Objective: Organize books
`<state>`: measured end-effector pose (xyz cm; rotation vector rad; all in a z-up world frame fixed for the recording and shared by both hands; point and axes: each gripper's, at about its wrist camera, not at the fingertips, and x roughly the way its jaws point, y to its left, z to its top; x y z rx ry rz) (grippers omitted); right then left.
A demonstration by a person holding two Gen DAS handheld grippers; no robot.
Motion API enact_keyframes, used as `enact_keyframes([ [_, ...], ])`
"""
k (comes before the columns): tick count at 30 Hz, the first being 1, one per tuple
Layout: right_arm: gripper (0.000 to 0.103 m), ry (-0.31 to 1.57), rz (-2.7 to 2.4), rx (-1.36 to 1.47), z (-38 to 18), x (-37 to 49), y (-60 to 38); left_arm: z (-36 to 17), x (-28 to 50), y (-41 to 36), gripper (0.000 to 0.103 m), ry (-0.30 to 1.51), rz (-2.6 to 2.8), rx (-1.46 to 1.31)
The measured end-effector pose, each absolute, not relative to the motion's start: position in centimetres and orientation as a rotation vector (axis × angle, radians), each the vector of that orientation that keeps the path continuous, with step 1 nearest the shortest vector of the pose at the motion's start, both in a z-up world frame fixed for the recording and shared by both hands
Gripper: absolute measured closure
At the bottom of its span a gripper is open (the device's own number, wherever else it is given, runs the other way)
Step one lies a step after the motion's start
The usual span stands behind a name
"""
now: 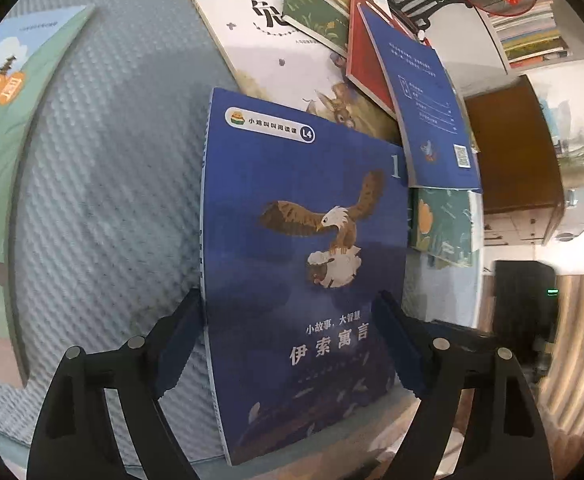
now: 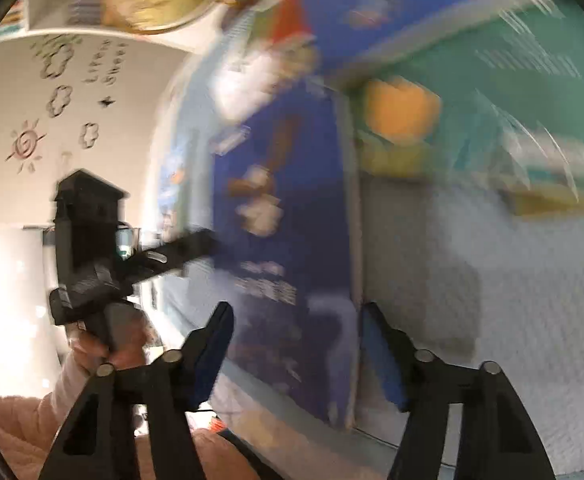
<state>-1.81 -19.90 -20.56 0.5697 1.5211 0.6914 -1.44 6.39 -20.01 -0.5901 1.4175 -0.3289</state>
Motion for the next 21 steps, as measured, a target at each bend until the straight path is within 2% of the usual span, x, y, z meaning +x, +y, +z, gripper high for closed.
enact_keyframes([
  [1,0.061,1.503,0.686,0.605,-20.8,-1.9,-20.5,-20.0,-1.5,6.6,0.031,1.419,-0.354,-0.602],
  [4,0.062,1.489,0.719,0.763,-22.1,-1.8,-22.1,-20.8,-1.4,7.2,0.040,1.431,-0.420,-0.711],
  [6,0.062,1.477,0.750,0.729,-21.8,-1.6,-21.8,-21.0,-1.1,7.2,0.046,1.437,-0.396,-0.703],
  [7,0.062,1.476,0.756,0.710,-21.7,-1.6,-21.7,-20.9,-1.1,7.0,0.060,1.447,-0.383,-0.680],
  [8,0.062,1.476,0.759,0.696,-21.6,-1.4,-21.3,-20.9,-1.0,6.9,0.067,1.465,-0.356,-0.642],
  [9,0.062,1.474,0.758,0.698,-21.5,-1.2,-21.2,-20.9,-0.9,6.9,0.079,1.488,-0.325,-0.609],
  [14,0.064,1.447,0.761,0.705,-21.8,-0.6,-20.4,-21.2,-0.6,7.2,0.079,1.527,-0.288,-0.621],
  [15,0.068,1.441,0.754,0.675,-21.6,-0.5,-20.1,-21.0,-0.6,6.9,0.079,1.527,-0.282,-0.591],
  [16,0.083,1.441,0.741,0.642,-21.4,-0.7,-20.5,-20.9,-0.7,6.6,0.079,1.521,-0.277,-0.567],
  [17,0.089,1.446,0.716,0.599,-21.5,-0.7,-20.5,-20.8,-0.7,6.4,0.079,1.516,-0.276,-0.559],
  [21,0.089,1.457,0.681,0.575,-20.9,-0.6,-20.0,-20.7,-1.0,6.6,0.080,1.498,-0.263,-0.579],
])
